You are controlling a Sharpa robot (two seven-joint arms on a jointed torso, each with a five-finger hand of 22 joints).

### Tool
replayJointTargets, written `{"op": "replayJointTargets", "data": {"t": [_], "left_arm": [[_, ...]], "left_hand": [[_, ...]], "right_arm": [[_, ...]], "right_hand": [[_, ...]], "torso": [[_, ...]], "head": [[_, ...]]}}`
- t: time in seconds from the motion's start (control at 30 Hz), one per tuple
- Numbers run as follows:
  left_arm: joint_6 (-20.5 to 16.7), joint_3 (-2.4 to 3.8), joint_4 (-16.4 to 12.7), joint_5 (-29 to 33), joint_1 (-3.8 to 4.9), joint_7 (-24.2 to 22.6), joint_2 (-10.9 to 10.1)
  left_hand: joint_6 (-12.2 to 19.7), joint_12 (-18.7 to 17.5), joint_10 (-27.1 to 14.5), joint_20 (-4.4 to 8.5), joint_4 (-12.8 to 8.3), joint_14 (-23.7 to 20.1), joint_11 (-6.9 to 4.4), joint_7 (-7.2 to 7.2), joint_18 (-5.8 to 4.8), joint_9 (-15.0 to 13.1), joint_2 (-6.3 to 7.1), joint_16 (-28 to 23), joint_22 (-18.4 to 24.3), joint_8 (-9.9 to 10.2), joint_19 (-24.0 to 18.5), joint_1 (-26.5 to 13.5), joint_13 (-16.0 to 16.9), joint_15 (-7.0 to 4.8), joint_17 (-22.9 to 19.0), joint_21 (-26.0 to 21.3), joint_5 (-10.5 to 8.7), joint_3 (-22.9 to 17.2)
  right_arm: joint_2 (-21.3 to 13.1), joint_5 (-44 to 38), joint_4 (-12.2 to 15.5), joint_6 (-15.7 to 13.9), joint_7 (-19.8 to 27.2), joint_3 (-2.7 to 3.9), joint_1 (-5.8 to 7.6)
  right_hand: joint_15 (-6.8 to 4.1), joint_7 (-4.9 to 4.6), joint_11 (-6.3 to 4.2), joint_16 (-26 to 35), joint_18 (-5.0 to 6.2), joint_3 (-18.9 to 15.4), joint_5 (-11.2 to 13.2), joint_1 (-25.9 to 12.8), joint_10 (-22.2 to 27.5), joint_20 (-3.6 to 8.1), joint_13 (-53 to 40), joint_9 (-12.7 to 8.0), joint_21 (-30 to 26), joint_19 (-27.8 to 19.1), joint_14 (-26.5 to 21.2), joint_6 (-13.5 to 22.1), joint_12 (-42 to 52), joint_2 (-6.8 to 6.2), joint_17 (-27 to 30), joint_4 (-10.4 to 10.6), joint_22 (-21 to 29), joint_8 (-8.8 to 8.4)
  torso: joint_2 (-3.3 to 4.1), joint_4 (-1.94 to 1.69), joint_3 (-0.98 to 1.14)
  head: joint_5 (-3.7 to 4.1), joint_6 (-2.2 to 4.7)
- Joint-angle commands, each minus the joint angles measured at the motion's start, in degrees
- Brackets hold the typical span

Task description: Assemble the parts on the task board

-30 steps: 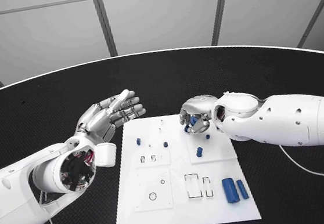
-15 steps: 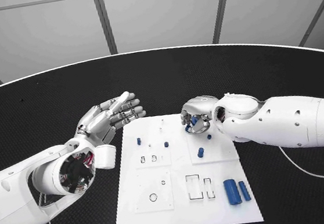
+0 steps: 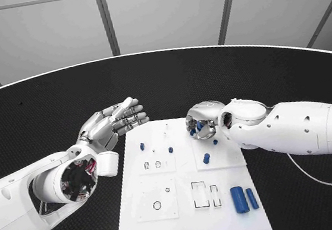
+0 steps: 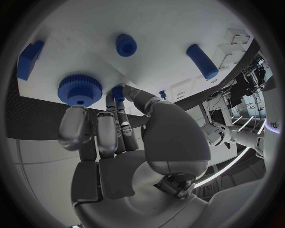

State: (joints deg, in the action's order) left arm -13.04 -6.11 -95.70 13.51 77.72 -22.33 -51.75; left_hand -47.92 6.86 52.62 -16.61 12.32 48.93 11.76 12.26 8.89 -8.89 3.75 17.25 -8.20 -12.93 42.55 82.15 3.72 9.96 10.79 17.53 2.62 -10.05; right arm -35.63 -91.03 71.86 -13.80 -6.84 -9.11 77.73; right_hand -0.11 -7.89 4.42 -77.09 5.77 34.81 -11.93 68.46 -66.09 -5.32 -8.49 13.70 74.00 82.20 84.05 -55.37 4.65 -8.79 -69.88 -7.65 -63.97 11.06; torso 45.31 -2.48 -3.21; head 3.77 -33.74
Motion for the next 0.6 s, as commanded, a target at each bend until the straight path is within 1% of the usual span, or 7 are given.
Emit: {"op": "replayJointTargets", "data": {"t": [0.03, 0.23, 0.33, 0.4, 0.43, 0.5, 0.6], "left_arm": [[0.0, 0.00, 0.1, 0.0, 0.00, 0.0, 0.0], [0.1, 0.00, 0.2, 0.0, 0.00, 0.1, 0.0], [0.1, 0.00, 0.2, 0.0, 0.00, 0.1, 0.0], [0.1, 0.00, 0.3, 0.0, 0.00, 0.2, 0.0], [0.1, 0.00, 0.3, 0.0, 0.00, 0.2, 0.0], [0.1, 0.00, 0.4, 0.0, 0.00, 0.2, 0.0], [0.2, 0.00, 0.4, 0.0, 0.00, 0.3, 0.0]], "left_hand": [[0.0, -0.4, -0.1, 0.04, 0.0, -0.5, 0.31, 2.60, 0.82, 0.1, 0.21, -0.4, 0.1, 0.2, -0.4, -0.2, -0.1, -0.04, -0.1, -0.3, 0.26, 0.3], [0.1, -0.4, -0.1, 0.04, 0.0, -0.5, 0.31, 2.60, 0.82, 0.1, 0.21, -0.4, 0.1, 0.2, -0.4, -0.2, -0.1, -0.04, -0.1, -0.3, 0.26, 0.3], [0.1, -0.5, -0.2, 0.04, 0.1, -0.5, 0.34, 2.62, 0.83, 0.1, 0.20, -0.4, 0.1, 0.3, -0.4, -0.3, -0.1, -0.02, -0.1, -0.3, 0.26, 0.3], [0.1, -0.5, -0.2, 0.04, 0.1, -0.5, 0.34, 2.62, 0.83, 0.1, 0.20, -0.4, 0.1, 0.3, -0.4, -0.3, -0.1, -0.02, -0.1, -0.3, 0.26, 0.3], [0.1, -0.5, -0.2, 0.04, 0.1, -0.5, 0.34, 2.62, 0.83, 0.1, 0.20, -0.4, 0.1, 0.3, -0.4, -0.3, -0.1, -0.02, -0.1, -0.3, 0.26, 0.3], [0.1, -0.5, -0.2, 0.04, 0.1, -0.5, 0.34, 2.62, 0.83, 0.1, 0.20, -0.4, 0.1, 0.3, -0.4, -0.3, -0.1, -0.02, -0.1, -0.3, 0.26, 0.3], [0.1, -0.5, -0.2, 0.04, 0.1, -0.5, 0.35, 2.63, 0.83, 0.1, 0.19, -0.4, 0.1, 0.3, -0.4, -0.3, -0.1, -0.01, -0.1, -0.3, 0.26, 0.3]], "right_arm": [[0.0, 0.0, 0.2, -0.2, 0.1, 0.00, 0.00], [-0.2, 0.0, 0.4, -1.2, 0.1, 0.00, 0.00], [-0.3, 0.0, 0.5, -1.9, 0.1, 0.00, 0.00], [-0.4, 0.0, 0.7, -2.5, 0.1, 0.02, 0.00], [-0.5, 0.0, 0.8, -2.9, 0.2, 0.04, 0.00], [-0.6, 0.0, 0.9, -3.4, 0.2, 0.09, 0.00], [-0.7, 0.0, 1.2, -4.0, 0.2, 0.20, 0.00]], "right_hand": [[-0.34, -0.07, -0.03, -0.3, -1.22, 0.1, -0.3, 0.5, -0.9, 0.10, -0.3, 0.3, 0.9, 0.5, 2.6, -0.6, 0.4, -0.29, 0.0, 0.4, -1.3, 0.50], [-0.88, 0.35, -0.70, -0.7, -2.11, 0.7, -0.2, 1.8, -3.6, 0.55, -1.3, 1.7, 4.4, 1.9, 2.6, -2.3, 1.5, 0.52, 0.0, 0.5, -6.7, 1.99], [-1.20, 0.65, -1.08, -0.8, -2.50, 0.9, -0.2, 2.7, -4.8, 0.77, -2.0, 2.4, 5.9, 2.5, 2.6, -3.3, 2.1, 1.00, 0.1, 0.3, -9.0, 2.84], [-1.31, 0.75, -1.25, -0.9, -2.51, 1.0, -0.3, 3.0, -5.2, 0.90, -2.3, 2.8, 6.1, 2.5, 2.6, -3.7, 2.3, 1.23, 0.2, 0.2, -9.2, 3.16], [-1.47, 0.88, -1.45, -0.9, -2.68, 1.1, -0.3, 3.6, -5.7, 1.04, -2.7, 3.3, 6.7, 2.7, 2.5, -4.1, 2.6, 1.49, 0.4, 0.0, -10.2, 3.60], [-1.60, 0.98, -1.59, -0.9, -2.69, 1.1, -0.3, 4.0, -6.1, 1.15, -3.1, 3.6, 6.8, 2.7, 2.5, -4.5, 2.9, 1.64, 0.3, -0.2, -10.3, 3.95], [-1.74, 1.05, -1.76, -1.1, -2.72, 1.2, -0.4, 4.6, -6.5, 1.30, -3.7, 4.2, 7.0, 2.7, 2.5, -4.7, 3.2, 1.84, 0.3, -0.6, -10.6, 4.33]], "torso": [[0.26, 0.01, 0.13], [0.63, -0.14, 0.00], [0.66, -0.18, 0.03], [0.69, -0.17, 0.03], [0.74, -0.14, 0.01], [0.87, -0.06, -0.03], [0.96, -0.07, -0.01]], "head": [[-0.07, 0.14], [0.12, 0.57], [0.21, 0.58], [0.20, 0.59], [0.16, 0.69], [0.06, 0.81], [0.02, 0.85]]}}
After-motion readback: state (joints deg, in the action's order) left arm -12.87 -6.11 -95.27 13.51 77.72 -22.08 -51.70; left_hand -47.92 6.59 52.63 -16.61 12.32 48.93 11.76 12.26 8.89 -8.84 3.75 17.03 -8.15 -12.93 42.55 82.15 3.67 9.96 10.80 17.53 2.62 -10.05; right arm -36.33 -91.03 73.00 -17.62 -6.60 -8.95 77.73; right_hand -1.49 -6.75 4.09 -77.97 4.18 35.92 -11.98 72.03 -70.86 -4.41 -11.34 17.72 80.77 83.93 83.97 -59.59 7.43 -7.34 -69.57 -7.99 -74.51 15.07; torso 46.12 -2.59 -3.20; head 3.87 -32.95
